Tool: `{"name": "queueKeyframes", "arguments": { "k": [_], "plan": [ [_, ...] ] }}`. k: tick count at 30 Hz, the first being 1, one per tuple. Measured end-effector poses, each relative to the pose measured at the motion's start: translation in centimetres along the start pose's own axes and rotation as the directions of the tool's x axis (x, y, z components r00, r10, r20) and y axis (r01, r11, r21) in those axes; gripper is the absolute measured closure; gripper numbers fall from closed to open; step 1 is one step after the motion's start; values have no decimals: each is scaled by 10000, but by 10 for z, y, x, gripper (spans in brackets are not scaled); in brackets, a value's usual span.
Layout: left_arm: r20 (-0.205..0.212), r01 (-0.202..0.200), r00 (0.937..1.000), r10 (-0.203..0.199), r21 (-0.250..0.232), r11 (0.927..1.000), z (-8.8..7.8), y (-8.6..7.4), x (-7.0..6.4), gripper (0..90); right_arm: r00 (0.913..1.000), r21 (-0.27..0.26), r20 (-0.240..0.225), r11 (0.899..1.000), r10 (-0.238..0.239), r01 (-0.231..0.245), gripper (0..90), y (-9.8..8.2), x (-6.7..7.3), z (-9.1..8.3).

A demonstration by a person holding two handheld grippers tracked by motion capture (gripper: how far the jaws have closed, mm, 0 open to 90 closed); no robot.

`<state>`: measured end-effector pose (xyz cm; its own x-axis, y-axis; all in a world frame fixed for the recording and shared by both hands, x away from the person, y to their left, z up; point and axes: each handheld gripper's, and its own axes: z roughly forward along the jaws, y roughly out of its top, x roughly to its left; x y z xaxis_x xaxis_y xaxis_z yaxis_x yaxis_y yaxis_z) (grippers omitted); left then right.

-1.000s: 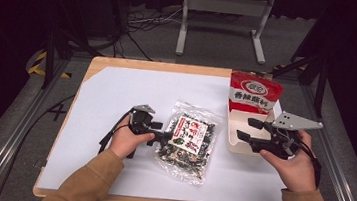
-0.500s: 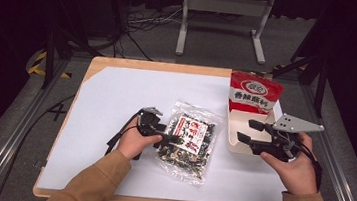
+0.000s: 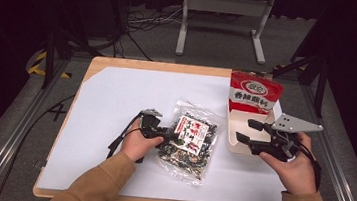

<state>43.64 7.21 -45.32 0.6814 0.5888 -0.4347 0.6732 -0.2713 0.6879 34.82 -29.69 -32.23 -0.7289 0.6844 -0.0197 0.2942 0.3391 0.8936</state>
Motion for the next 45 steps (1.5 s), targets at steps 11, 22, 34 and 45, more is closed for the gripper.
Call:
{"name": "queueKeyframes", "arguments": {
  "k": [11,22,34,45],
  "plan": [
    [-416,-40,9991,46,143,9999,-9,2,-3,836,10000,29,-17,10000,-47,47,366,-1,1,0],
    [-436,-13,9990,-10,-523,9986,-44,9,-10,868,10000,15,-65,10000,-55,55,369,0,1,2],
    [-554,-612,9970,539,-1386,9885,-80,16,-22,877,9957,-21,-634,9977,677,-680,462,2,8,7],
    [-595,-1315,9909,1209,-2310,9640,-111,19,-38,877,9873,251,-1099,9933,1150,-1129,456,4,15,21]
  ]
}}
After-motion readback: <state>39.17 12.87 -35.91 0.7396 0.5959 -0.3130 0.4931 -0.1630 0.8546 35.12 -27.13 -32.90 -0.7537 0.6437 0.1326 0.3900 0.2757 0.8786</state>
